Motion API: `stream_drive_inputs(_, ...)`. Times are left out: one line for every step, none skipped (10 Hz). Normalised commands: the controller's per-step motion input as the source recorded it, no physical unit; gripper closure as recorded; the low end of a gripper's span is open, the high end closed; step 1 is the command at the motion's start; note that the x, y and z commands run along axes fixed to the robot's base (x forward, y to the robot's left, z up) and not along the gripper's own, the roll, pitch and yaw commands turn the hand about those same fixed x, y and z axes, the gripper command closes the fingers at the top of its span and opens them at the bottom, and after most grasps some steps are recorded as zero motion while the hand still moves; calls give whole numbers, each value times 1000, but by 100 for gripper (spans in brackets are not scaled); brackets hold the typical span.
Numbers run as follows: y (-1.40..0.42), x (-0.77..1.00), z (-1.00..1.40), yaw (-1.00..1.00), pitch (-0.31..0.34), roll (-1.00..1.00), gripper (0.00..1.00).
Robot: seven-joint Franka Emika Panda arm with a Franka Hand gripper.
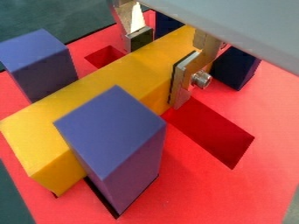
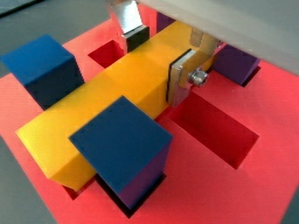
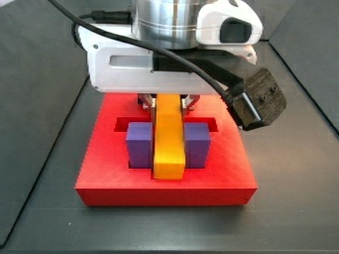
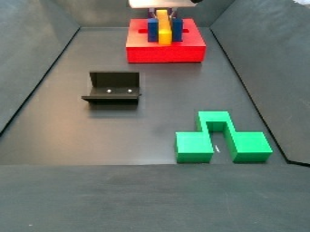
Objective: Pick up the yellow object. Move up. Move to above the board. Insert the yellow object.
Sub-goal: Insert the yellow object.
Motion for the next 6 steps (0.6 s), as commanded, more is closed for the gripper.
stream_drive_inputs(0,43,-97,0,0,0,100)
stream_drive_inputs(0,0,-177,0,-1,0,100)
stream_drive_inputs(0,0,-340,0,-66,0,100)
stream_drive_inputs(0,0,-471,0,-97,60,100)
stream_drive_inputs(0,0,-69,0,0,39,100)
stream_drive_inputs(0,0,0,0,0,0,100)
